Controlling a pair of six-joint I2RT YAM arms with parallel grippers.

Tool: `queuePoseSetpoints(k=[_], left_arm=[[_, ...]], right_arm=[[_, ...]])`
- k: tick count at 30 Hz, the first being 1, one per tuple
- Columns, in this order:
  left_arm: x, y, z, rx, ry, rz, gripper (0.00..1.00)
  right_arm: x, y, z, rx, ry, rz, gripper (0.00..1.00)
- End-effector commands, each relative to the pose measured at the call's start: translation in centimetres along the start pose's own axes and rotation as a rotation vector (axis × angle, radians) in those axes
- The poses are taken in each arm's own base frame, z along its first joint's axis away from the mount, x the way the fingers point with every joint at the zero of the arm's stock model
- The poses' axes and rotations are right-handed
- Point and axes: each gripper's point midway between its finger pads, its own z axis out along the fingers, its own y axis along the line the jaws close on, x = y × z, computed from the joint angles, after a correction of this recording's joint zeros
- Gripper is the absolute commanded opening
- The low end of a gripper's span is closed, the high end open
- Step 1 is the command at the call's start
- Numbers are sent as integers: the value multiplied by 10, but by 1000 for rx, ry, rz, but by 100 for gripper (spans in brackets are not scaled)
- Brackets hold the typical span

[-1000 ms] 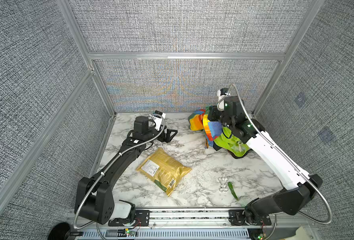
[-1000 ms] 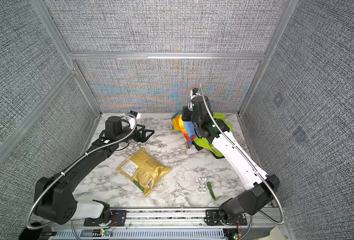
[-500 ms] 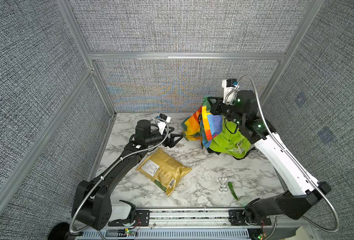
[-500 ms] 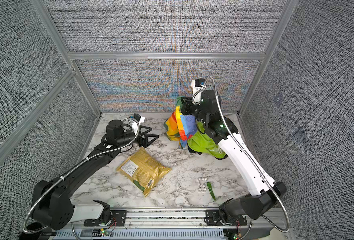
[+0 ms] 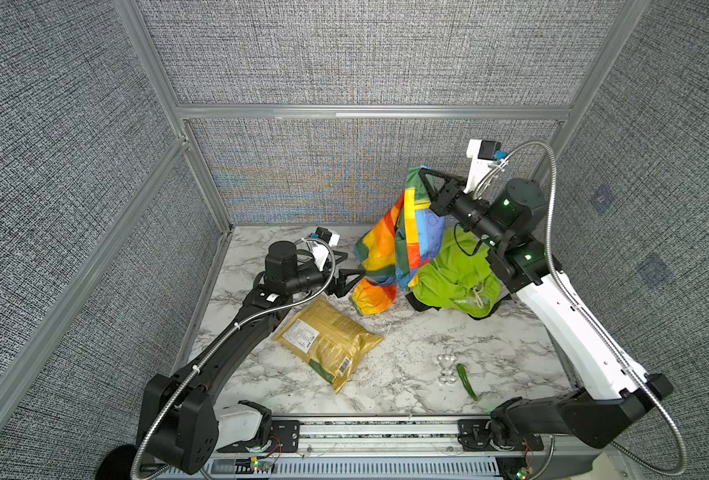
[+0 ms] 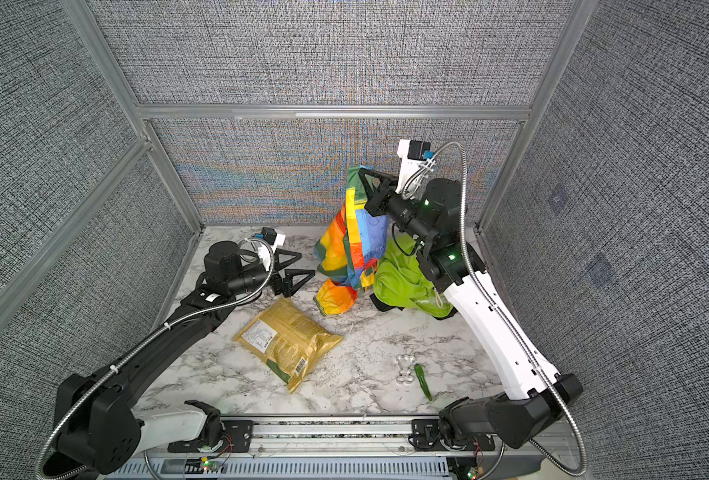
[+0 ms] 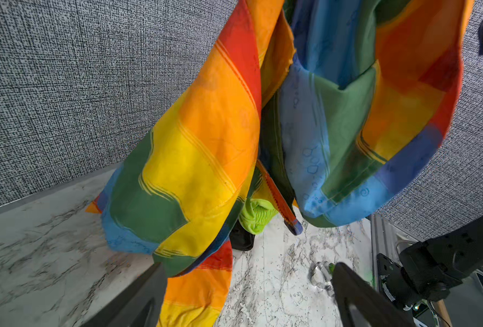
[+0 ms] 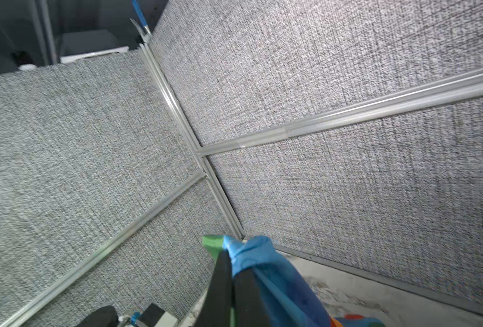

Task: Pick out a specific cloth from the pile
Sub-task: 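Lift the rainbow cloth with the right gripper while the left gripper approaches, then grasp the hanging rainbow cloth with the left gripper, release with right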

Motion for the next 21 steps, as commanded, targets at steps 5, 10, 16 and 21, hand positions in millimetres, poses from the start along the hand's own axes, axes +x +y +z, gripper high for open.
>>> queuePoseSetpoints(k=[5,10,16,21], left_arm=[[-21,-20,-9,72,-99,93,99],[-32,-42,-19,157,-176,111,99],[-31,-28,-16,91,-180,95,99],[-29,-31,-10,110,-186,51,99]], right_arm=[[-35,56,-3,-294,-97,65,0],[-10,49,-8,-316,-58,142,0],[32,43,-11,-358,44,221,0],[65,42,-13,-388,95,285,0]])
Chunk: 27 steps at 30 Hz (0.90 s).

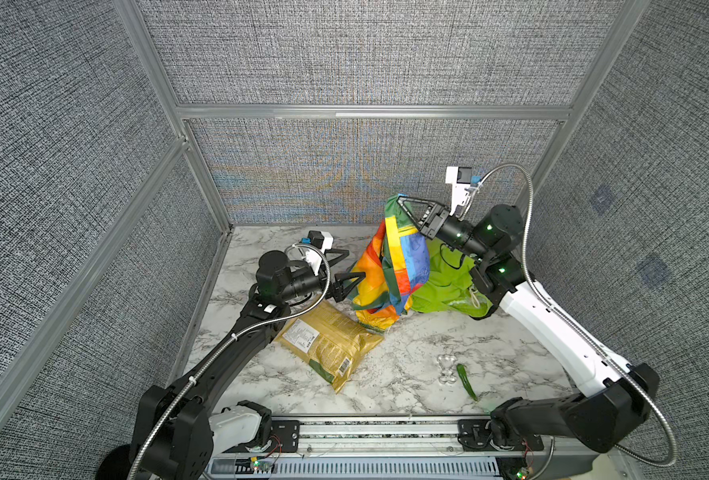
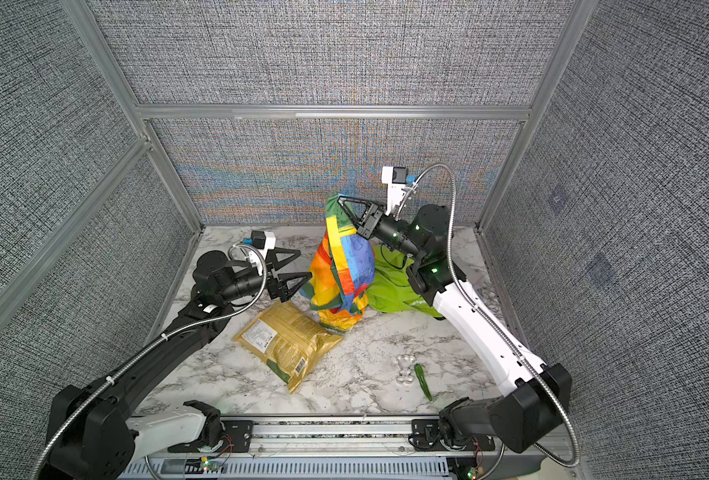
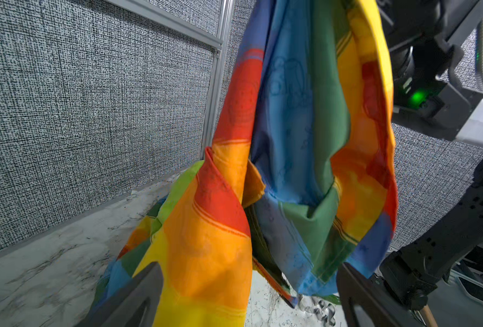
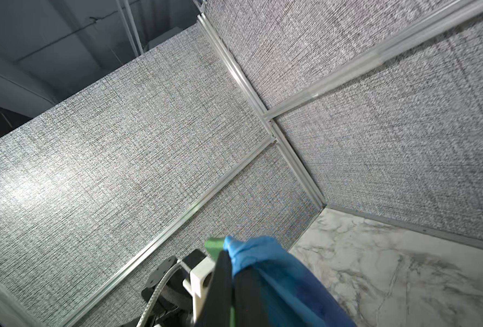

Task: Pick out a specific cloth from the pile
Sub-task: 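Grasp the hanging rainbow cloth with the left gripper, release with right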

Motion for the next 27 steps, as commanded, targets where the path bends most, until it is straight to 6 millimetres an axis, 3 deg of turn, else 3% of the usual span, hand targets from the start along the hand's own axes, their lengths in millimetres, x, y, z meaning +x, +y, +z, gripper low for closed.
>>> queuePoseSetpoints(k=[1,9,15,18,23,27], left_arm=[[-9,-5,6,15,-41,10,99],[11,-4,22,15,7,-14,99],[26,-25,33,100,75,-6,98],[37,-23,40,92,112,-13,94],[38,-13,45,53,103,-24,84],[31,-25,50,140,66,-65,75]], right_arm=[[-1,23,-2,-113,-26,5,0],[20,26,11,-172,34,49,0],[21,17,12,-129,33,36,0],[20,20,12,-136,30,36,0],[21,27,10,-151,33,35,0],[25,27,10,-140,44,30,0]])
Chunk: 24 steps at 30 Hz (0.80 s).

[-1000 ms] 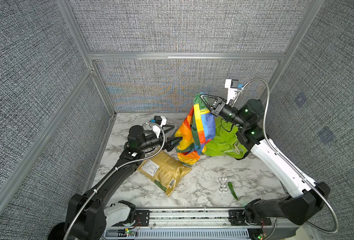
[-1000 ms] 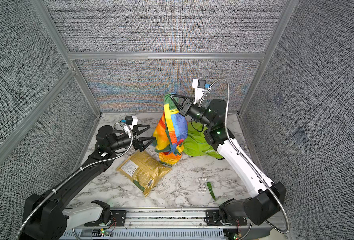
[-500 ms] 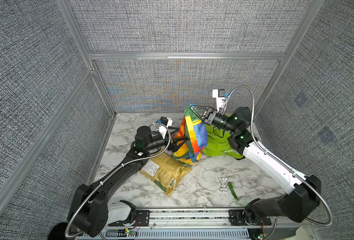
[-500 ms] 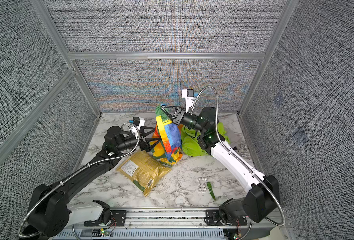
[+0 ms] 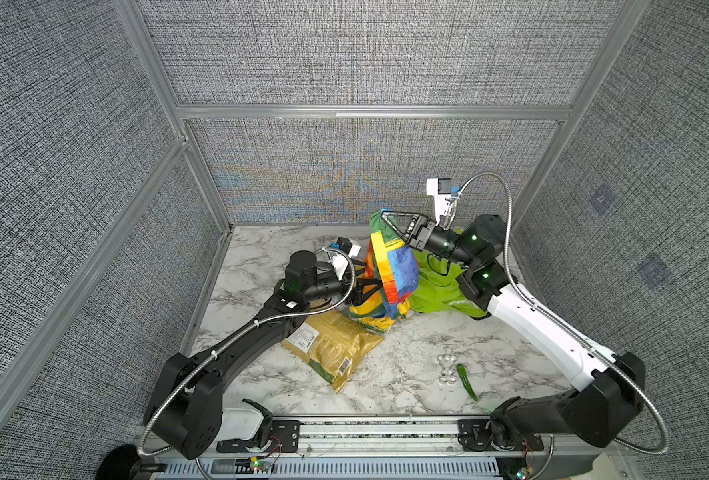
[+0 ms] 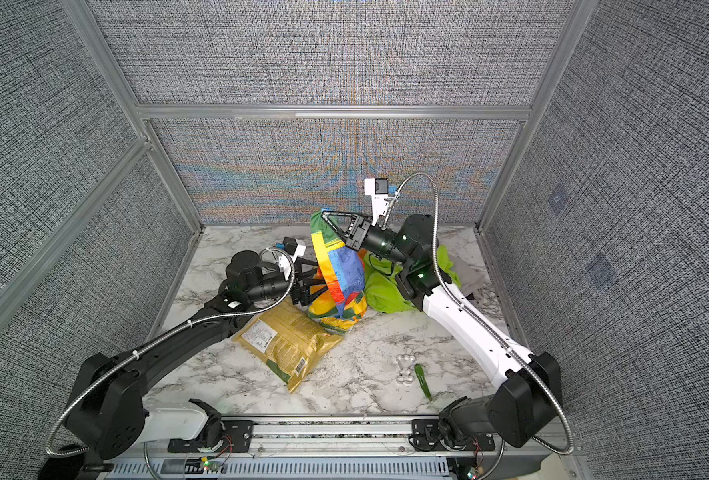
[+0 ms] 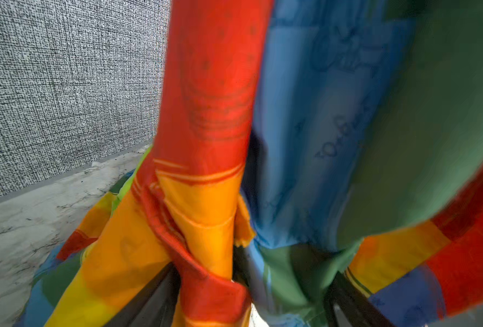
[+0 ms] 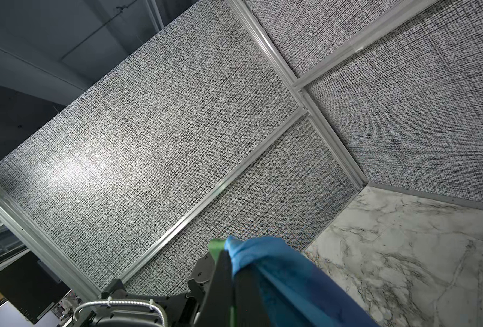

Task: Pick out a specific cloth from the pile
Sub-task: 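Grasp the hanging rainbow cloth with the left gripper, release with right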

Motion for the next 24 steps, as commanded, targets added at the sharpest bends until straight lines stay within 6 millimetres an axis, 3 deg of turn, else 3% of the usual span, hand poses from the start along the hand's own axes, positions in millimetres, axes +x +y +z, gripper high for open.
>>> queuePoseSetpoints(k=[1,4,8,11,13,15,19,23,24], left_arm=[[-16,-17,4,103,-54,-1,72],[-17,-26,6,155,-65,-16,53],[-18,-27,5,146,-71,-8,20],[-18,-22,3,104,-66,14,5],[-20,-20,2,81,-65,30,0],[-21,-20,0,63,-69,44,0],[-24,-21,-3,55,-76,60,0],[-25,-19,-4,33,-78,58,0],[-25,-17,-4,23,-78,58,0]], right_arm=[[-6,9,-2,-21,-22,-49,0],[-2,5,-2,-10,-16,-44,0],[2,-3,-2,6,-13,-32,0],[3,-6,-4,25,-20,-37,0],[2,-12,-8,77,-29,-50,0],[-1,-31,-18,211,-54,-53,0],[-6,-101,-72,669,-132,-13,0],[2,-133,-112,860,-129,-13,19],[4,-136,-116,873,-127,-13,31]])
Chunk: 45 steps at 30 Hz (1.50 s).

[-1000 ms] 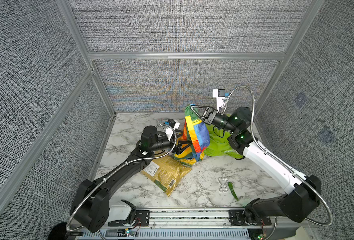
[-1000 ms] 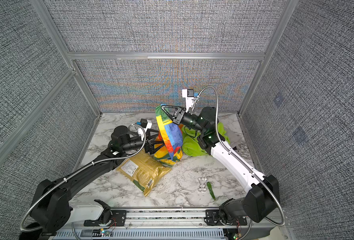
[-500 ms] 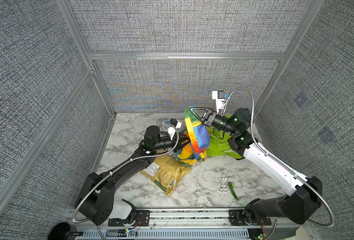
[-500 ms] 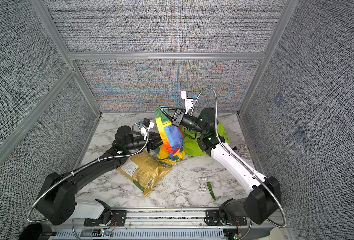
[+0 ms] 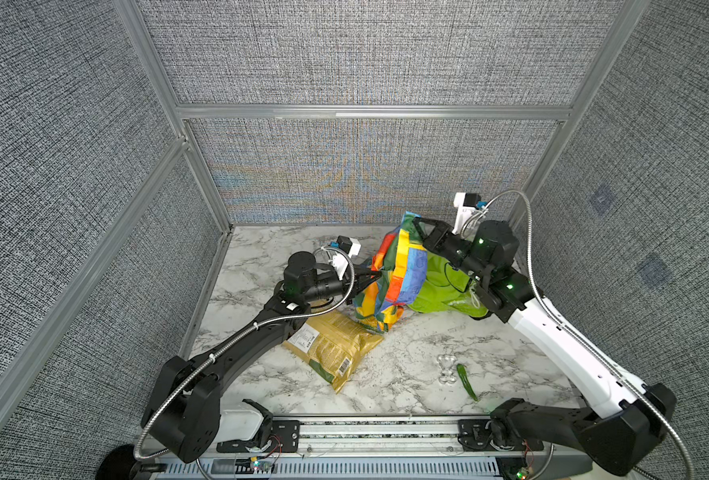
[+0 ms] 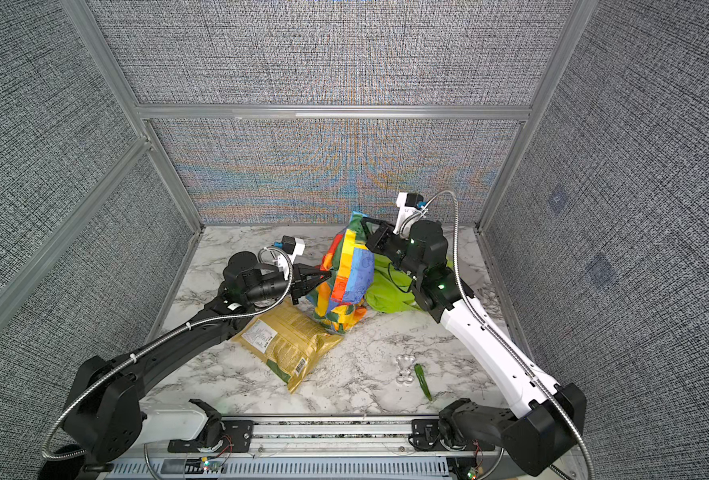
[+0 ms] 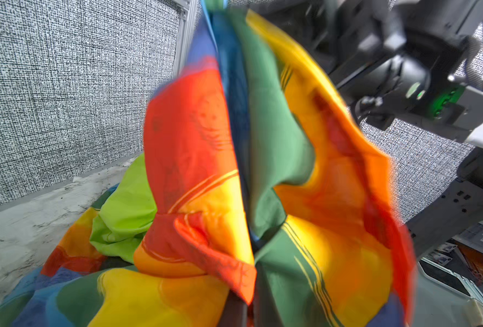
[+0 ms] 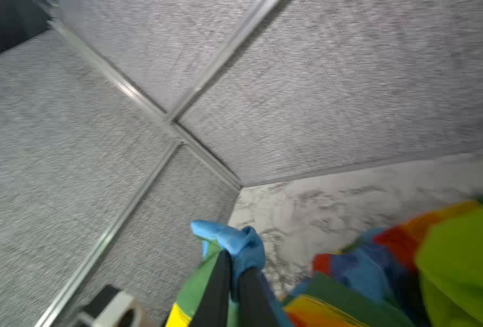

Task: Pick out a specific cloth from the pile
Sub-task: 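Grasp the hanging rainbow cloth with the left gripper, release with right, then lift the rainbow cloth high with the left gripper, away from the pile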

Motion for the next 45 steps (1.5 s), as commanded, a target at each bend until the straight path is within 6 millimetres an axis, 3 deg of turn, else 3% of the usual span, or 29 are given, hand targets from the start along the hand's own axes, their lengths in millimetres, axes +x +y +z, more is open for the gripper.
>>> queuePoseSetpoints(k=[1,2,5,10,14,18,25,30,38,45], left_arm=[[-10,1,-1,-19,-30,52,0],[-10,2,-2,-29,-26,54,0],[-11,7,-3,-62,-13,66,0],[-14,16,-8,-120,-7,79,0],[-20,25,-12,-158,-6,78,0],[-42,26,-13,-188,-25,74,0],[-111,39,-24,-345,-101,86,0],[-167,54,-45,-431,-190,78,0],[-257,89,-104,-665,-302,123,0],[-309,109,-157,-798,-382,171,0]], right_arm=[[10,-46,-12,203,7,-46,50],[11,-48,-15,209,4,-61,67],[11,-58,-29,266,-1,-109,84],[16,-66,-51,306,30,-219,88],[31,-63,-65,251,78,-295,89],[40,-55,-84,189,99,-362,93],[33,-40,-121,141,59,-463,97],[32,-25,-134,77,46,-486,97],[45,-23,-130,39,118,-513,97],[49,-28,-130,48,124,-513,97]])
